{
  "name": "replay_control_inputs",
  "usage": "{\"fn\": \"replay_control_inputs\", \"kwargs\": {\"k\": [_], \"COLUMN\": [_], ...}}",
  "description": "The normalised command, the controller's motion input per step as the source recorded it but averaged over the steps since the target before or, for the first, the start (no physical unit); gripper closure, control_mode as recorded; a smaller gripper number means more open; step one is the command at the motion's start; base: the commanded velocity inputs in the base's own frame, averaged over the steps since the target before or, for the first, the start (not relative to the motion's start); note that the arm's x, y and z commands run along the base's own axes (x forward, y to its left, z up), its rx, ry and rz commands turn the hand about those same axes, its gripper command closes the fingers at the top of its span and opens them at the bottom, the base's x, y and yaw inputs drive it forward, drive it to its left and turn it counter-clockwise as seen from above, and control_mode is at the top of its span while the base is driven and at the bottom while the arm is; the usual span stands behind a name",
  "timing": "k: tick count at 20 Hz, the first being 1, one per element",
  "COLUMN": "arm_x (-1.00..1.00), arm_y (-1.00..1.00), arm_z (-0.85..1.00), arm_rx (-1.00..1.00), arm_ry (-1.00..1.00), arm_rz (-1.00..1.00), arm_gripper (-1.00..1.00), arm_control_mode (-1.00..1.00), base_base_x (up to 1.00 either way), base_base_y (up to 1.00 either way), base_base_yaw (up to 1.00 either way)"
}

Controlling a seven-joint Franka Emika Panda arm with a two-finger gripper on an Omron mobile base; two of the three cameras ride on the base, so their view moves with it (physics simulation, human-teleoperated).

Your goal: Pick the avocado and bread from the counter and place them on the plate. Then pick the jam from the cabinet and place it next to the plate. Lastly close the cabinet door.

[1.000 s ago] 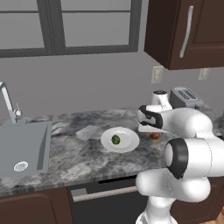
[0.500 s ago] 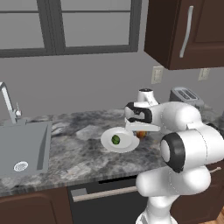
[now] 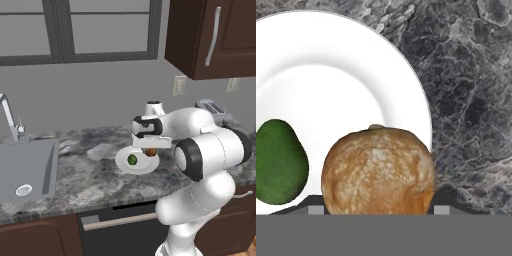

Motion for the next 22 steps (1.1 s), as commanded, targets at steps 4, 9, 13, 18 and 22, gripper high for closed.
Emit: {"fn": "replay_control_inputs", "kwargs": {"k": [4,9,13,18,22], "arm_x": [0.18,0.05,0.00,0.00,0.00], "arm_y": [0.03,0.09,0.03,0.00,0.00], "arm_z": [-0.33,-0.23,-0.08,-0.01,0.06], "arm_rx": [0.00,0.00,0.00,0.00,0.00], "arm_ry": [0.00,0.00,0.00,0.00,-0.01], "arm_rz": [0.00,0.00,0.00,0.00,0.00], "arm_gripper": [1.00,1.00,1.00,-1.00,-1.00], "arm_control_mode": [-1.00,-1.00,-1.00,-1.00,-1.00], "base_base_x": [0.00,0.00,0.00,0.00,0.00], "base_base_y": [0.00,0.00,0.00,0.00,0.00], "base_base_yaw": [0.00,0.00,0.00,0.00,0.00]}}
